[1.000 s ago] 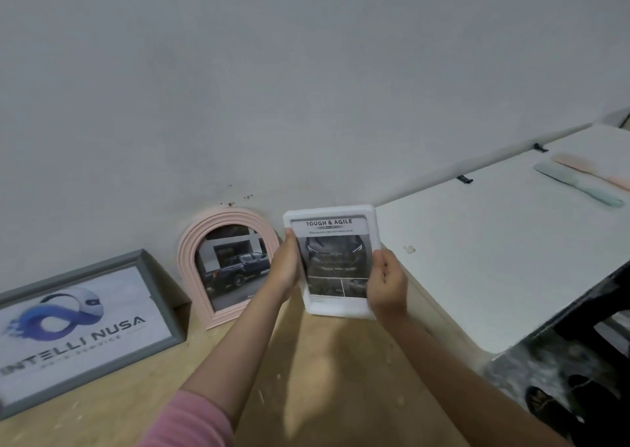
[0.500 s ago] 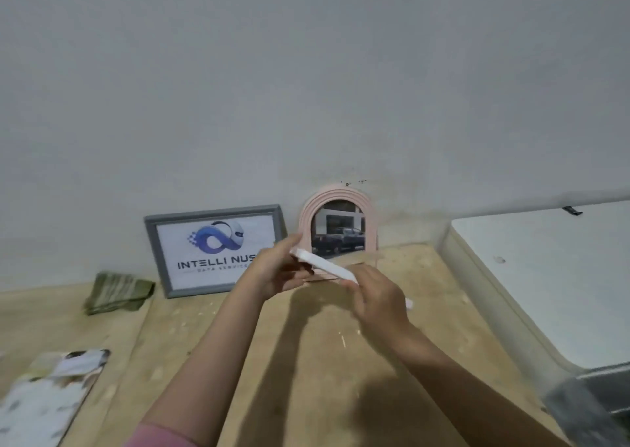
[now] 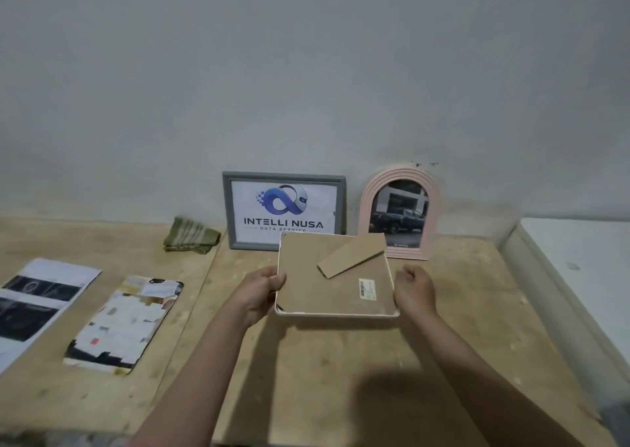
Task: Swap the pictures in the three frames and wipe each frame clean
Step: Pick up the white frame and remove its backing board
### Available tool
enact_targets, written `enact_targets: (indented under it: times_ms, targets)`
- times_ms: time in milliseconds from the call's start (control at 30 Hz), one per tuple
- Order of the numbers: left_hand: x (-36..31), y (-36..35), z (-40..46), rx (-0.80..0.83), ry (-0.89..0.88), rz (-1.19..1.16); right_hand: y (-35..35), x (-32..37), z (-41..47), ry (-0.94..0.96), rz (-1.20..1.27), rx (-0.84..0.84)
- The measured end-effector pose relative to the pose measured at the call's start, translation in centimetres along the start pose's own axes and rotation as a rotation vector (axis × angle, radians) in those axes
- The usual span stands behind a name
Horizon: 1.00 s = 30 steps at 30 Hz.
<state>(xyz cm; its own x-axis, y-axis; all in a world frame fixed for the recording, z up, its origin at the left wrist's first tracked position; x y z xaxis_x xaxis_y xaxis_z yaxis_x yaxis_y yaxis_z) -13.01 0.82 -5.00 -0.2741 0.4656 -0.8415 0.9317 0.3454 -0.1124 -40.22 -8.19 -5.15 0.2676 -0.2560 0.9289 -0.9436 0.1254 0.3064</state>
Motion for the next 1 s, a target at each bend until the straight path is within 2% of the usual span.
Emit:
enact_targets:
  times_ms: [100,200,400,533,733,867,1000]
  targets:
    - [2.1,0.1,0.5,-0.001,0.044,-0.038,-1.6,-2.9,1.7,-0.372,0.25,0.139]
    - [3.8,0.3,1.4,-0.08,0.047,-0.113,-2.9,-5.2,2.9,-0.451,0.25,0.161]
    - [6.3,-0.4,2.3,-0.312,0.046,0.117,-2.7,-9.0,3.7,-0.324,0.115,0.061]
    - [4.9,-1.0,3.0,-0.295,-0.001,0.083,-2.5,-10.6,4.3,-0.204,0.075,0.038]
    - [3.6,-2.3,4.2,-0.257,0.016,-0.12,-1.8,-9.9,4.6,-0.009,0.01,0.183]
    - [3.8,-2.2,4.6,-0.366,-0.083,-0.135,-2.1,-10.6,5.6,-0.041,0.022,0.206]
    - [4.1,-3.2,4.6,-0.394,-0.117,-0.187,-2.5,-11.4,6.5,-0.114,0.031,0.21]
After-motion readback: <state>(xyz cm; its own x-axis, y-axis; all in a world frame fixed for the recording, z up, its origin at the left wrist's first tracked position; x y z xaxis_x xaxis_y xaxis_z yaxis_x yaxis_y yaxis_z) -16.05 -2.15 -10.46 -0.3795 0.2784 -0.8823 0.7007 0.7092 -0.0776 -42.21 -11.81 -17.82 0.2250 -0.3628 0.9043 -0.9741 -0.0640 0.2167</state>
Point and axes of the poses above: each hand's wrist, its own z-axis towards the middle knuckle, its own y-axis out of the back of the hand, x = y × z, the point moved 5 cm from there along z, towards the middle knuckle, and after that the axes turned 4 degrees about z, right-handed, at the moved point
